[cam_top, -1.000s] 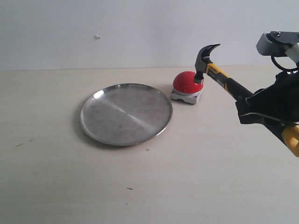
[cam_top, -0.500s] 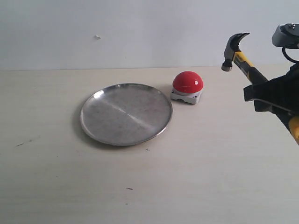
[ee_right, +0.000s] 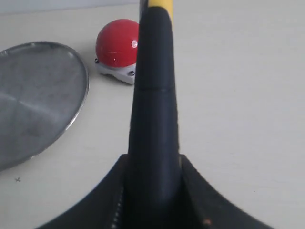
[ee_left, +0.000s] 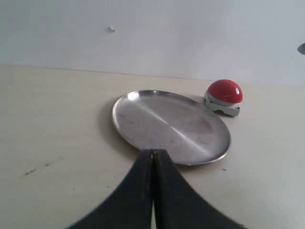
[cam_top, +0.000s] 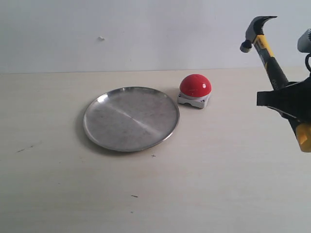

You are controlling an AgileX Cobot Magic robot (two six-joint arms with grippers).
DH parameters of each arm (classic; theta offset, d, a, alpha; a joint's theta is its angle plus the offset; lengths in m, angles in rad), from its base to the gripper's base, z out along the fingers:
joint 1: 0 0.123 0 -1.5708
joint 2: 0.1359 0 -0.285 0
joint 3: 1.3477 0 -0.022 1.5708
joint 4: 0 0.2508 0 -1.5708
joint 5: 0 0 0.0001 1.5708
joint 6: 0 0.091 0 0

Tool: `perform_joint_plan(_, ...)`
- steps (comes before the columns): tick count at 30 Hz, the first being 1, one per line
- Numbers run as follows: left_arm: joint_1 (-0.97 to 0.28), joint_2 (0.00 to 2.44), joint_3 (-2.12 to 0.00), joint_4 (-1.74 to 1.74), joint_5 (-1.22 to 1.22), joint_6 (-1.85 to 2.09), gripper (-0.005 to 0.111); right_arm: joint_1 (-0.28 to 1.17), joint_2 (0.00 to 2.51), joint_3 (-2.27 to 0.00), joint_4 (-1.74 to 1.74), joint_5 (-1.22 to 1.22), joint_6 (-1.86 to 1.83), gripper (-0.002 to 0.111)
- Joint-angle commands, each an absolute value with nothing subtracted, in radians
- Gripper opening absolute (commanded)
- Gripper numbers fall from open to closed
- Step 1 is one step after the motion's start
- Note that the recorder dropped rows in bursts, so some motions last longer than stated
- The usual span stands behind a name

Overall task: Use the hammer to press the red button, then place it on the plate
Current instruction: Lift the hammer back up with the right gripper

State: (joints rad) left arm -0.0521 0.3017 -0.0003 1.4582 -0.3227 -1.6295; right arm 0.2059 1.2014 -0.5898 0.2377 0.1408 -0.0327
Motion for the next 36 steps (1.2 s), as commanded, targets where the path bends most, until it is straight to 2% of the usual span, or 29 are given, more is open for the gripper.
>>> perform_joint_plan(1, -0.060, 0.304, 0.000, 1.460, -0.322, -1.629, 0.000, 0.209, 1.184, -0.595, 0.600, 0.124, -0.557, 0.000)
perform_joint_plan(4, -0.060, 0.304, 0.000, 1.460, -0.322, -1.629, 0.000, 0.207, 1.184, -0.595, 0.840, 0.197, -0.868, 0.000)
perform_joint_plan(7, -0.060, 0.304, 0.000, 1.460, -0.322, -1.629, 0.000, 0.171, 1.184, -0.595, 0.911, 0.273, -0.909, 0.000)
perform_joint_plan(11, -0.060, 0.304, 0.000, 1.460, -0.322, -1.629, 0.000, 0.105, 1.196, -0.595, 0.870, 0.327, -0.834, 0.000)
perform_joint_plan(18, -0.060, 0.304, 0.000, 1.460, -0.322, -1.629, 0.000, 0.029, 1.233, -0.635, 0.456, 0.388, -0.418, 0.000)
perform_joint_plan(24, -0.060, 0.304, 0.000, 1.460, -0.322, -1.629, 0.000, 0.029, 1.240, -0.698, 0.173, 0.446, -0.124, 0.000)
perform_joint_plan(31, -0.060, 0.304, 0.000, 1.460, -0.322, -1.629, 0.000, 0.048, 1.322, -0.879, 0.150, 0.633, -0.104, 0.000)
perform_joint_plan(36, -0.060, 0.304, 0.000, 1.460, -0.322, -1.629, 0.000, 0.135, 1.373, -0.937, 0.151, 0.576, -0.073, 0.000)
